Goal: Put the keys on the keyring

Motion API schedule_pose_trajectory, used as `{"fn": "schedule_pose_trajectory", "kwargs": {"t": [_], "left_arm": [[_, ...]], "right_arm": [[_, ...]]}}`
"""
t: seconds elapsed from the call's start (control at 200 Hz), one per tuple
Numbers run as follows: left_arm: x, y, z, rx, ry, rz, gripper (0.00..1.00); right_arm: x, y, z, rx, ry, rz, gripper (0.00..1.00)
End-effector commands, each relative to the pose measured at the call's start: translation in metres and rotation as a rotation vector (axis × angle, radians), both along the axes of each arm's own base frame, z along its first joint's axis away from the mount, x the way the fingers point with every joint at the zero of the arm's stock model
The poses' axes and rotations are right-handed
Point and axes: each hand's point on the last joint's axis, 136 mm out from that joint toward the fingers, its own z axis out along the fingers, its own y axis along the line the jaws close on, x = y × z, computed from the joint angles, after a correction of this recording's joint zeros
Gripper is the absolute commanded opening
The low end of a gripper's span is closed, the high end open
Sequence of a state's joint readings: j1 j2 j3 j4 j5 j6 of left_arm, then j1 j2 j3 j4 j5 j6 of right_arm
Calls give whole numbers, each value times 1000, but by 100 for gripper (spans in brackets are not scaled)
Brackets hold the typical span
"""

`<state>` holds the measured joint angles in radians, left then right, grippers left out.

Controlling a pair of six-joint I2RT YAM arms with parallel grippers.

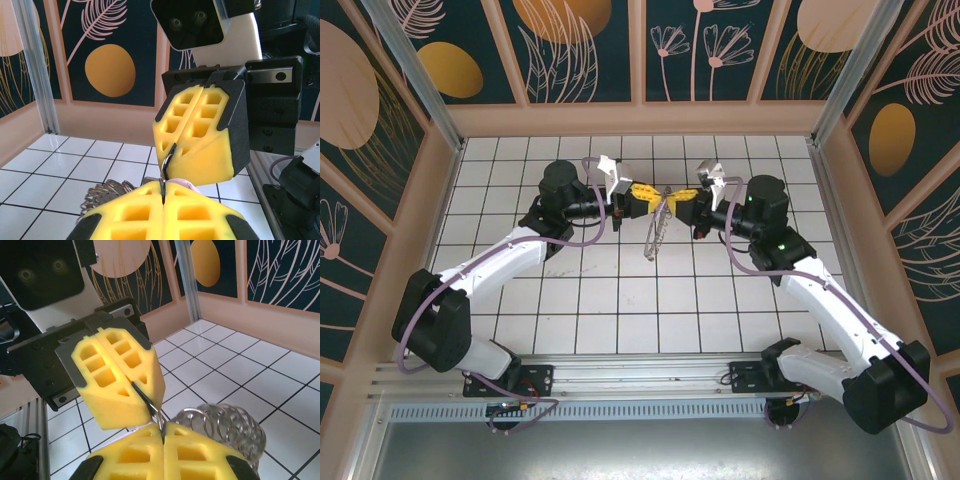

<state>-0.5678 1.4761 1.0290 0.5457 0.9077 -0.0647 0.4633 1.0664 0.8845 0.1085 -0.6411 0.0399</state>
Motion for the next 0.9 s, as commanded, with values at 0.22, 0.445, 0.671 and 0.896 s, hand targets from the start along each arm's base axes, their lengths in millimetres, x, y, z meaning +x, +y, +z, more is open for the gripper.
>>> {"fn": "schedule_pose_trajectory", "kwargs": {"t": [0.22,0.445,0.671,0.896], "left_arm": [[-20,3,35,-68,-93,-45,0],[-18,4,35,-73,-97,-35,0],[-15,3,39,-79,-113,-23,0],[-15,3,41,-88,-116,-25,0]], "right_arm": [[8,-9,-8,28,25,-28,0],[0,-2,-14,22,62,42,0],[0,-6,-15,-7,68,20,0],[3,-14,-11,-20,58,-4,0]]}}
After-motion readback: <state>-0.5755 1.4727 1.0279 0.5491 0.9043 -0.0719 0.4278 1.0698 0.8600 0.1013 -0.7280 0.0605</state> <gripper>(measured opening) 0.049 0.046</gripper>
